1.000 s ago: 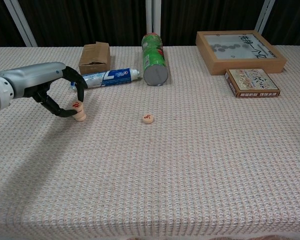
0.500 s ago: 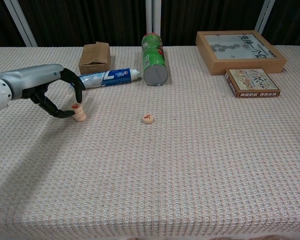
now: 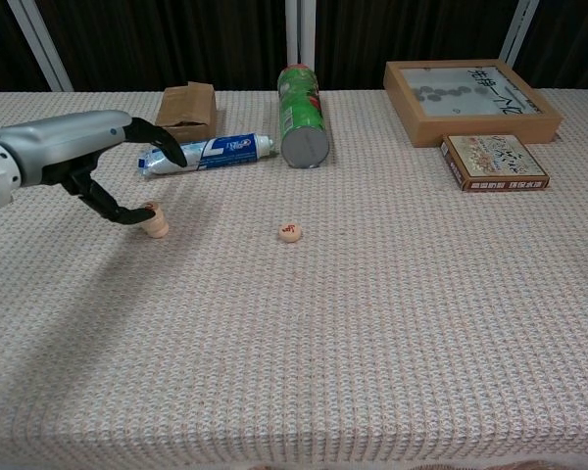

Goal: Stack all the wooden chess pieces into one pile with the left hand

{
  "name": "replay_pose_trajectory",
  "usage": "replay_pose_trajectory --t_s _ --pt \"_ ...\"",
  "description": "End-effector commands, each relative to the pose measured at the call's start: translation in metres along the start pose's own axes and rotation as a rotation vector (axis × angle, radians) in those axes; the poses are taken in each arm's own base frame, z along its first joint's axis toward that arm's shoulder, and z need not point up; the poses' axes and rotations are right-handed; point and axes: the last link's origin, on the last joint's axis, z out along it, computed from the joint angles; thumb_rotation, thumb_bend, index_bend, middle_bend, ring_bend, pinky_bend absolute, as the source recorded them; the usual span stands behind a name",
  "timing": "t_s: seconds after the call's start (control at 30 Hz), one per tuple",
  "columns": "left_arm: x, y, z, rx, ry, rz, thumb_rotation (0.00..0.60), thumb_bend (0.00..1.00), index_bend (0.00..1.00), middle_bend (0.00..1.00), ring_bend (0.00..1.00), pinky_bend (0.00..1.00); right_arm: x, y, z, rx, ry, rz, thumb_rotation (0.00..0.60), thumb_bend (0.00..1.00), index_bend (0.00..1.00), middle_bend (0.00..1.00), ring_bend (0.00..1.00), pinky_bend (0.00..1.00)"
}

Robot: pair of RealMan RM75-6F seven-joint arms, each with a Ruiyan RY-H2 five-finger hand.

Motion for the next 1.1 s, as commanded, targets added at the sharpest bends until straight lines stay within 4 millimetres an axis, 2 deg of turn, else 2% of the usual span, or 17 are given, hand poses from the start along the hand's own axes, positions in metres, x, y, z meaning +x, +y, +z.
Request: replay_pose_trajectory --t_s 0.03,0.23,0.33,0.67,0.83,1.1 --pt "0.001 0.019 0.002 -0.046 0.017 0.015 0.6 0.27 0.26 0.17 0.0 0.0 0.0 0.0 0.0 0.001 0.001 0.0 0.6 0.29 0.0 0.0 0.0 0.0" --pt "-0.01 0.057 0.019 -0.096 -0.021 0.079 0.6 0.25 0.28 0.17 0.0 0.0 0.003 0.0 -0.003 0.004 0.014 0.007 0.6 0.29 0.0 0.0 0.0 0.0" --pt "-0.017 0.069 0.032 -0.089 -0.041 0.098 0.6 0.25 0.28 0.17 0.0 0.0 0.006 0.002 -0.004 0.003 0.023 0.014 0.6 0.29 0.0 0.0 0.0 0.0" --pt "-0.03 0.091 0.063 -0.075 -0.067 0.158 0.6 0.25 0.32 0.18 0.0 0.0 0.009 0.006 -0.005 0.004 0.025 0.03 0.6 0.29 0.0 0.0 0.0 0.0" --pt "-0.035 0.094 0.071 -0.059 -0.089 0.162 0.6 0.25 0.35 0.18 0.0 0.0 0.009 0.006 -0.005 0.002 0.028 0.031 0.6 0.3 0.0 0.0 0.0 0.0" --pt "-0.042 0.084 0.075 -0.019 -0.106 0.173 0.6 0.26 0.39 0.19 0.0 0.0 0.009 0.007 -0.004 -0.005 0.026 0.032 0.6 0.29 0.0 0.0 0.0 0.0"
